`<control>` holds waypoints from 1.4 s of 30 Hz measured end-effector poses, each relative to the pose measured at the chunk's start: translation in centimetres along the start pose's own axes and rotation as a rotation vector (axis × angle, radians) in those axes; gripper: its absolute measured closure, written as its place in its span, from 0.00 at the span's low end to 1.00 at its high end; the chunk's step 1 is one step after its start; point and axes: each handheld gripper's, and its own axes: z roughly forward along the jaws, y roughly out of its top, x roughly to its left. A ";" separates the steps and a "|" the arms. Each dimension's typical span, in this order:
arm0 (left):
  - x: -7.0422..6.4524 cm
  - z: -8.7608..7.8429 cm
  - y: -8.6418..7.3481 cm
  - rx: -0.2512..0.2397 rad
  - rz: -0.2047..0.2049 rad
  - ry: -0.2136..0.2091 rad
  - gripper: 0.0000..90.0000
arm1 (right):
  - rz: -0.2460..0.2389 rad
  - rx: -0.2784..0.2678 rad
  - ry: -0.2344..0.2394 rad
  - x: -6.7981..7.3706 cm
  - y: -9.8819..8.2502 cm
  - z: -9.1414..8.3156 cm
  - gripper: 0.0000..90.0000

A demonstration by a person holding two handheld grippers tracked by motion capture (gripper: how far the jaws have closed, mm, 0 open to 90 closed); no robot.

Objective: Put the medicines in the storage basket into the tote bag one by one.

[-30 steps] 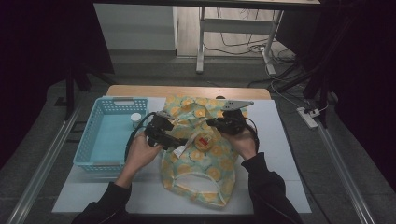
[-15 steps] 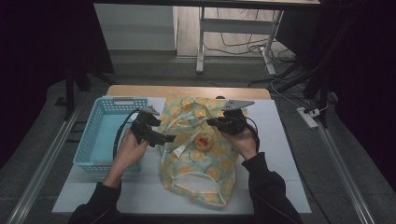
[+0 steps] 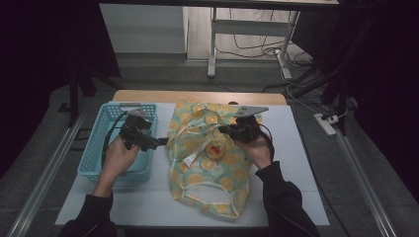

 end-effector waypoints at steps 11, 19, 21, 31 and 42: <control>3.2 -1.0 -1.2 0.007 -0.051 0.117 0.00 | 0.002 0.000 -0.001 -0.1 0.0 0.0 0.99; 5.4 -0.1 -1.4 0.036 -0.097 0.191 0.00 | 0.001 0.000 -0.003 -0.1 0.0 0.0 0.99; 5.9 0.3 -1.4 0.052 -0.105 0.208 0.00 | 0.001 0.000 -0.003 -0.1 0.0 0.0 0.99; 8.3 2.2 -0.9 0.117 -0.120 0.242 0.00 | 0.000 0.000 -0.001 0.0 0.0 -0.1 0.99; 9.5 4.2 -0.4 0.200 -0.123 0.255 0.00 | -0.002 -0.001 0.000 0.0 0.1 -0.1 0.99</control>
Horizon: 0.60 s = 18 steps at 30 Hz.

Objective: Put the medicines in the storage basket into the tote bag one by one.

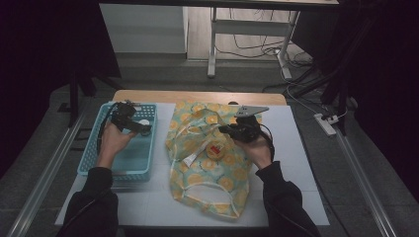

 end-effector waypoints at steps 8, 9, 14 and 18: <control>0.1 1.3 0.3 0.051 0.014 0.012 0.07 | 0.001 -0.003 0.000 0.0 0.0 -0.1 0.99; 0.0 1.4 0.3 0.054 0.023 0.013 0.09 | 0.001 -0.003 0.000 0.0 0.0 -0.1 0.99; -0.3 1.5 0.3 0.059 0.043 0.009 0.31 | 0.000 -0.002 -0.001 0.0 0.0 -0.1 0.99; -0.5 1.5 0.5 0.062 0.055 -0.001 0.46 | -0.001 -0.003 0.001 0.1 0.0 -0.1 0.99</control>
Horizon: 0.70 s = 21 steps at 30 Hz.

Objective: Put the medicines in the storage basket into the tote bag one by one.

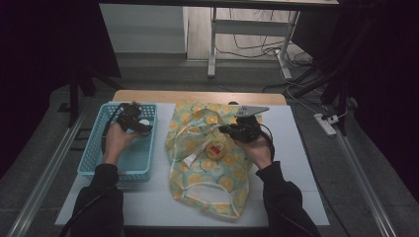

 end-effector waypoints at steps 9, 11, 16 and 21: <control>-0.2 -0.2 0.1 0.015 -0.024 -0.001 0.56 | 0.000 0.000 0.000 0.0 0.0 0.0 0.99; -0.3 -0.3 0.1 0.018 -0.022 0.001 0.56 | 0.000 0.000 0.000 0.0 0.0 0.0 0.99; -0.2 -0.8 0.0 0.001 -0.031 -0.009 0.56 | 0.000 0.006 -0.001 0.0 -0.1 0.1 0.99; -0.4 -2.1 0.0 -0.027 -0.031 -0.030 0.56 | 0.004 0.009 0.000 -0.1 -0.2 0.2 0.99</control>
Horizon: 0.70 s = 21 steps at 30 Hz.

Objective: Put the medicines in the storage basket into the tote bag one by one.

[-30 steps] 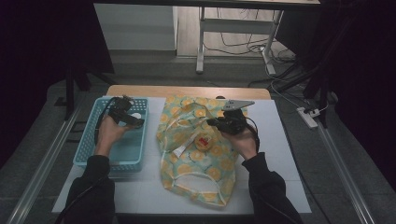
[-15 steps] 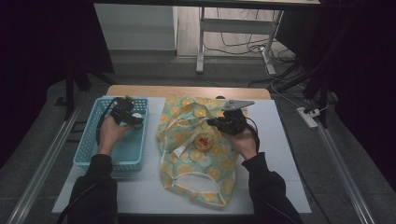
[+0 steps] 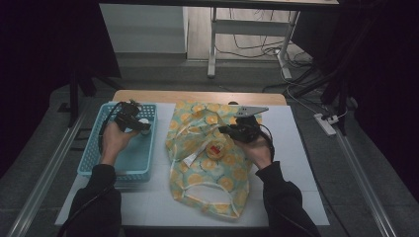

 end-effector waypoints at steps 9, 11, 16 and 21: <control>-0.4 -1.1 0.1 -0.006 0.019 0.004 0.56 | -0.004 -0.010 0.000 0.0 0.2 -0.3 0.99; -0.3 -1.3 0.0 -0.007 0.016 0.002 0.56 | -0.001 -0.010 0.000 0.0 0.2 -0.3 0.99; -0.2 -1.9 -0.4 -0.019 0.013 -0.006 0.56 | -0.005 -0.010 -0.001 0.1 0.2 -0.3 0.99; -0.3 -2.9 -0.6 -0.043 0.012 -0.018 0.56 | -0.005 -0.011 0.001 0.1 0.2 -0.3 0.99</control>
